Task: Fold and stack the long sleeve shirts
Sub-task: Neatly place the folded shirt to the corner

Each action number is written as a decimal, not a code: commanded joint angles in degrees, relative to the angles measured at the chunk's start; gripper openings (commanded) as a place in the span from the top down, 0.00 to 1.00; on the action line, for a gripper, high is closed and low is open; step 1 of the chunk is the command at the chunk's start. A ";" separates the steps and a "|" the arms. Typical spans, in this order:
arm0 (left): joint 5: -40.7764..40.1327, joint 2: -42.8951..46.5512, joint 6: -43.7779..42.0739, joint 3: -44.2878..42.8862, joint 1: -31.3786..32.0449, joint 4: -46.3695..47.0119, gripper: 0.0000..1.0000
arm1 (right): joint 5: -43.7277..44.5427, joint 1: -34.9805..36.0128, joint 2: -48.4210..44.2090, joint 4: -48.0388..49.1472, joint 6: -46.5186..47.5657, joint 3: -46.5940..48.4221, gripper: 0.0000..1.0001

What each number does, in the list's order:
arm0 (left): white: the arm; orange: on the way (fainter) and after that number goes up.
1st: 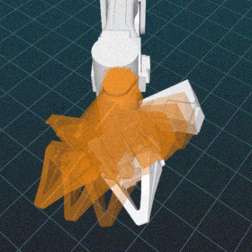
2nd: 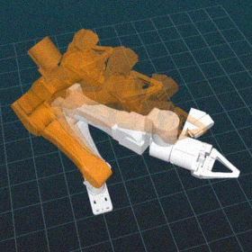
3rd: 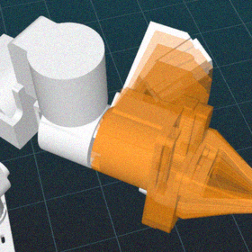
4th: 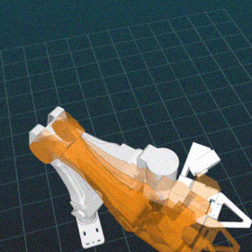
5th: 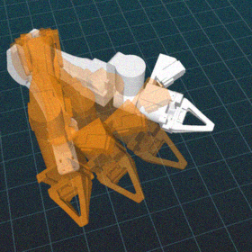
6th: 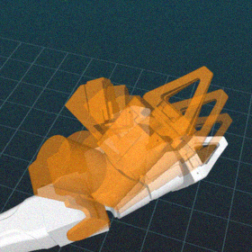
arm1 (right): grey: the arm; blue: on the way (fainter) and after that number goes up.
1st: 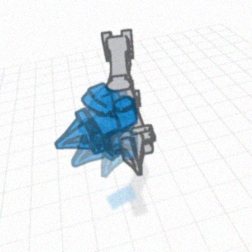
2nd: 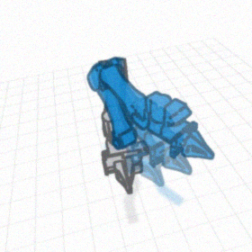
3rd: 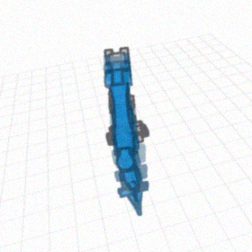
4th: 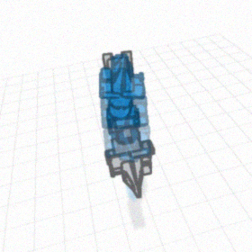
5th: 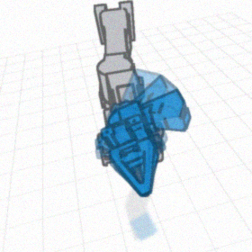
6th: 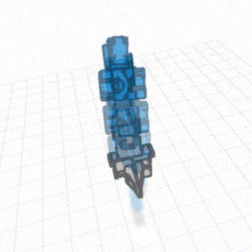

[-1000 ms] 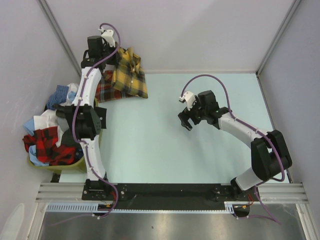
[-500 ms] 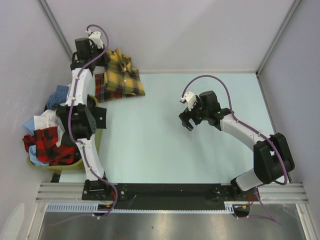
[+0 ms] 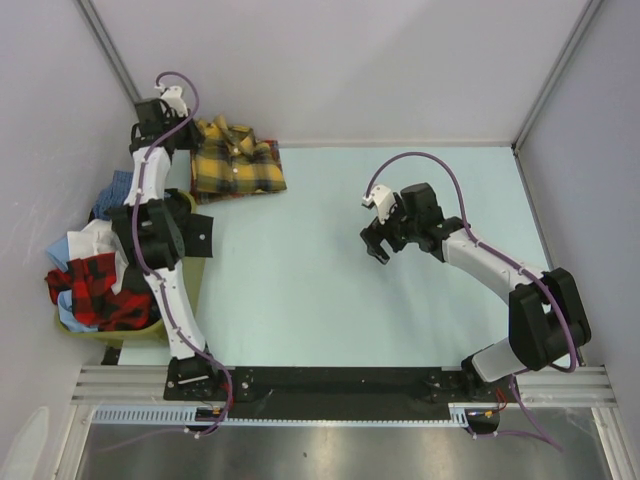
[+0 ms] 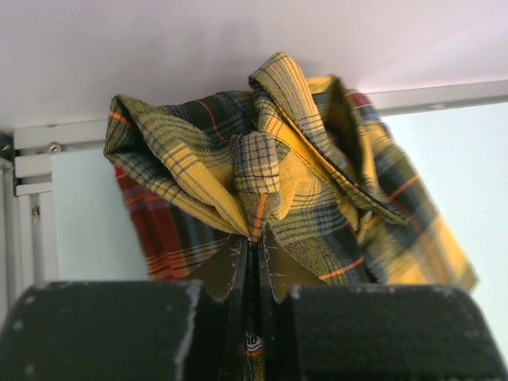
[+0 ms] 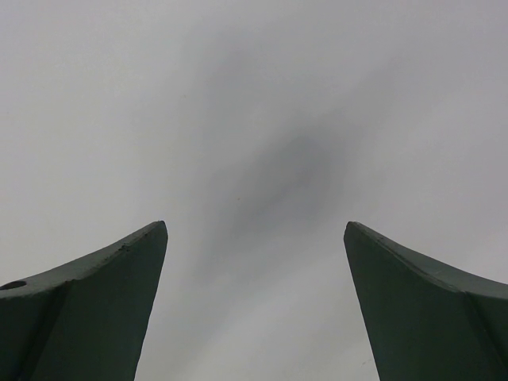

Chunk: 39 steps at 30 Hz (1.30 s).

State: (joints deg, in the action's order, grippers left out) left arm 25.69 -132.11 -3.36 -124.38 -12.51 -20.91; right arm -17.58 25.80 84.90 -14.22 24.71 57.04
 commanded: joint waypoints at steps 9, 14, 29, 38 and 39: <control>-2.39 -5.08 -6.66 -2.80 -3.40 6.14 0.63 | 1.06 1.09 -2.37 -1.51 0.16 0.44 0.00; -3.98 -3.51 -4.56 -6.40 -4.62 6.40 0.30 | 1.41 0.83 -2.46 -1.87 -0.01 1.15 0.00; -1.51 21.63 -12.08 -1.76 0.02 -23.07 0.01 | -7.37 -17.34 3.60 -5.38 -11.43 12.22 0.00; -8.73 36.56 -10.27 29.39 19.97 -27.28 0.01 | -13.52 -28.25 0.71 -9.25 -17.94 9.77 0.00; -8.90 37.88 -10.18 32.85 22.86 -25.95 0.01 | -13.79 -29.13 -0.08 -9.60 -17.85 7.50 0.00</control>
State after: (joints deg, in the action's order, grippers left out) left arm 18.72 -98.54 -14.02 -104.44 4.60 -43.72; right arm -27.38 -0.23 88.36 -20.82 9.91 67.64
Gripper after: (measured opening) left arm 0.994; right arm 0.994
